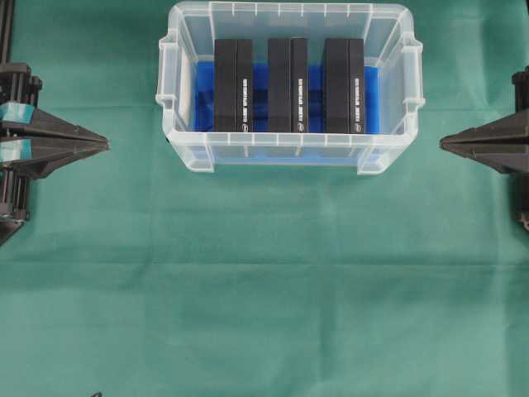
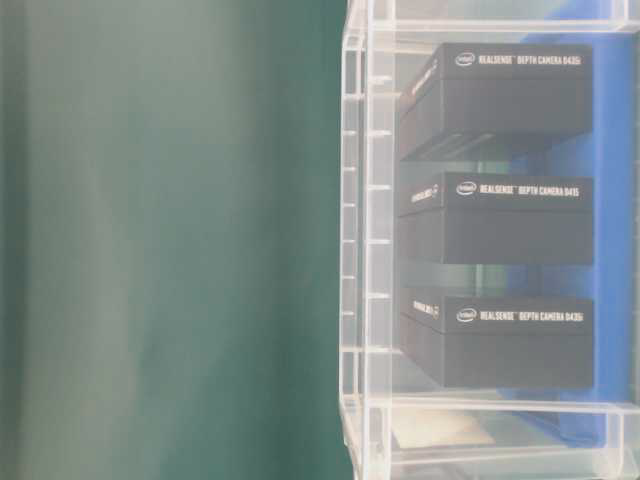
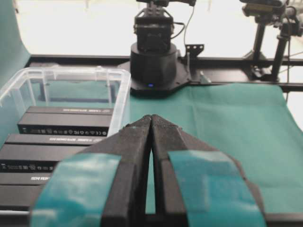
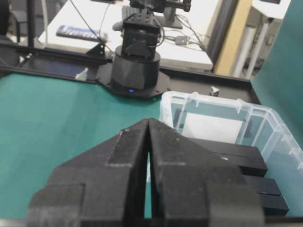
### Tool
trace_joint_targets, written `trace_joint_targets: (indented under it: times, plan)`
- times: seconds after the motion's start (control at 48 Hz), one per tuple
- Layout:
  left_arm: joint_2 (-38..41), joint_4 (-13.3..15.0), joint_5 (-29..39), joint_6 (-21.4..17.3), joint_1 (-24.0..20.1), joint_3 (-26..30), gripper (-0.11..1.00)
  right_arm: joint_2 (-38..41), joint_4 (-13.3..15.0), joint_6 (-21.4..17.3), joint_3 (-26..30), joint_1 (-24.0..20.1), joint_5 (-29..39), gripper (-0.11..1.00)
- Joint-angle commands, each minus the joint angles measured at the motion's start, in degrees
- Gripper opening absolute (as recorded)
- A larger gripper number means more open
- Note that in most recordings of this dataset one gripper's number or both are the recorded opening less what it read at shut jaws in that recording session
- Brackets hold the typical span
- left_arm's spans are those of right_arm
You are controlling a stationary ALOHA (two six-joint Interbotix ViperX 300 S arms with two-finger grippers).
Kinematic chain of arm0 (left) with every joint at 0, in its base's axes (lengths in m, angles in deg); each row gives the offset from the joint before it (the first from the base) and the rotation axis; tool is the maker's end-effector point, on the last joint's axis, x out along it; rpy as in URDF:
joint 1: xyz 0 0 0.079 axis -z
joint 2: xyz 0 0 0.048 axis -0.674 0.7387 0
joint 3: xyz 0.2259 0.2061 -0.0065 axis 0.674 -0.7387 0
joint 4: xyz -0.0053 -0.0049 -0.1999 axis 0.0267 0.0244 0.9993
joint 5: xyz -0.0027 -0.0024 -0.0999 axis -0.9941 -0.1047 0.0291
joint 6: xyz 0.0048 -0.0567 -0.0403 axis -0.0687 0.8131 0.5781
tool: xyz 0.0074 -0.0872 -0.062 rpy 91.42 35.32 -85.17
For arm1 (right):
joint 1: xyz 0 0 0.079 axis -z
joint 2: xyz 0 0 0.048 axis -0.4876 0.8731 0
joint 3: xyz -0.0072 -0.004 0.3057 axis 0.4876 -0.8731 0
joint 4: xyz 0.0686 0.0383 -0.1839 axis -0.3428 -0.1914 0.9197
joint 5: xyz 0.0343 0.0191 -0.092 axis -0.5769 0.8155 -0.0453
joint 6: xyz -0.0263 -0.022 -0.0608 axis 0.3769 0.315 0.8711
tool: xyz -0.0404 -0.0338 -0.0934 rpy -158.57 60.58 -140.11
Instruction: Take out the box from the case.
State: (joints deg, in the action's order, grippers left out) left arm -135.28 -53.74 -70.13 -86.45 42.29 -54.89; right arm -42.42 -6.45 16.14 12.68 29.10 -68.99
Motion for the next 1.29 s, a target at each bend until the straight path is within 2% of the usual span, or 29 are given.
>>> trace_joint_targets:
  times: [0.0,0.333,0.646,0.813,1.125,1.271]
  plan:
    - [0.44,-1.41,1.41,-0.26,0.26,1.67,0.01,0.53,-0.26,-0.09,1.14,0.88,0.00,0.00]
    - [0.09,-1.32,5.10,0.88,0.09,5.54,0.01,0.53,-0.26,-0.26,7.82,1.85,8.88,0.00]
    - [0.44,-1.41,19.60,0.70,0.00,18.98,0.01,0.70,-0.26,-0.35,17.49,1.85,16.52,0.00]
    - [1.32,-1.49,24.08,0.70,0.00,23.64,0.01,1.14,-0.26,-0.44,22.50,1.85,21.27,0.00]
    - [2.64,-1.49,27.42,0.97,0.09,24.43,0.01,2.29,-0.26,-0.53,24.87,1.85,28.74,0.00]
    - [2.64,-1.41,32.52,2.90,0.00,25.40,0.01,2.37,-0.26,-1.76,25.84,1.76,34.54,0.00]
